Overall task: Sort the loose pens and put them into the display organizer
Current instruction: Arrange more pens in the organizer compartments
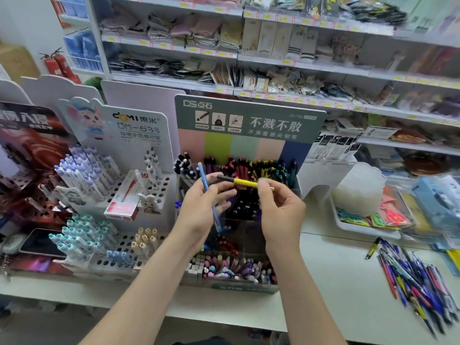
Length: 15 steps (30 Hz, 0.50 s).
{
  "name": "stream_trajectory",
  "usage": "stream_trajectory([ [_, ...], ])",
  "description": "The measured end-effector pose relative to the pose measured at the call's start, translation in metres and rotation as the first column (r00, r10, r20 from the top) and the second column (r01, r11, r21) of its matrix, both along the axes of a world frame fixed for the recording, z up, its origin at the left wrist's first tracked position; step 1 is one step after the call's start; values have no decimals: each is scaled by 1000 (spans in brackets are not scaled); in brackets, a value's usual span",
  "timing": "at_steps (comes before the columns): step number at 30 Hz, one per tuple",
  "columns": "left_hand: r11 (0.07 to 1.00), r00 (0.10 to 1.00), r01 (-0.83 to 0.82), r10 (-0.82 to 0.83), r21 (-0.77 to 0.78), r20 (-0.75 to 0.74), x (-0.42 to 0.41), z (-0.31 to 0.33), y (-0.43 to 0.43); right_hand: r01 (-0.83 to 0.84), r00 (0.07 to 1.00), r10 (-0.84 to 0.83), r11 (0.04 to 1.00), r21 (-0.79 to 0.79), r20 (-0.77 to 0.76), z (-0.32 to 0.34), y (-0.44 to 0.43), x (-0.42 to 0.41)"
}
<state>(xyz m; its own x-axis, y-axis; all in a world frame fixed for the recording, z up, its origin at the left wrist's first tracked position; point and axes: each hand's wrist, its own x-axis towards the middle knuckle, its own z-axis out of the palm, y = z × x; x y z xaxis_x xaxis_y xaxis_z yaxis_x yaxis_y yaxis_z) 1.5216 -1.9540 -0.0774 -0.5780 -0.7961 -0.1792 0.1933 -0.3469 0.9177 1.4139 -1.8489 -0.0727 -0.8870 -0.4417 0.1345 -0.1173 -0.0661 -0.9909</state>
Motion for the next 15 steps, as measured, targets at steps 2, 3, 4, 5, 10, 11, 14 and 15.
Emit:
stream_trajectory([
  [2, 999, 992, 26, -20, -47, 123, -6, -1, 4, 152, 983, -156, 987, -42, -92, 2, 7, -19],
  [3, 998, 988, 38, -30, -46, 155, -10, -1, 6, 214, 958, -217, 976, -34, -188, 3, 10, -28],
  [4, 999, 987, 45, -41, -25, 155, -13, -1, 8, 264, 917, -255, 964, -13, -306, 5, 12, -36],
  [5, 999, 990, 49, -50, 8, 131, -16, -1, 10, 302, 862, -265, 953, 17, -433, 6, 12, -44],
  [10, 997, 997, 59, -62, 52, 50, -36, 5, 19, 150, 707, 158, 919, 365, -689, -3, -4, -85],
  [11, 998, 997, 52, -54, 40, 53, -40, 7, 20, 72, 696, 296, 878, 474, -655, -3, -8, -89],
  [14, 1000, 998, 4, -3, -21, 57, -50, 9, 21, -24, 640, 506, 766, 643, -579, 2, -15, -96],
  [15, 999, 998, -11, 14, -43, 60, -51, 9, 21, -7, 637, 488, 778, 628, -597, 4, -16, -99],
])
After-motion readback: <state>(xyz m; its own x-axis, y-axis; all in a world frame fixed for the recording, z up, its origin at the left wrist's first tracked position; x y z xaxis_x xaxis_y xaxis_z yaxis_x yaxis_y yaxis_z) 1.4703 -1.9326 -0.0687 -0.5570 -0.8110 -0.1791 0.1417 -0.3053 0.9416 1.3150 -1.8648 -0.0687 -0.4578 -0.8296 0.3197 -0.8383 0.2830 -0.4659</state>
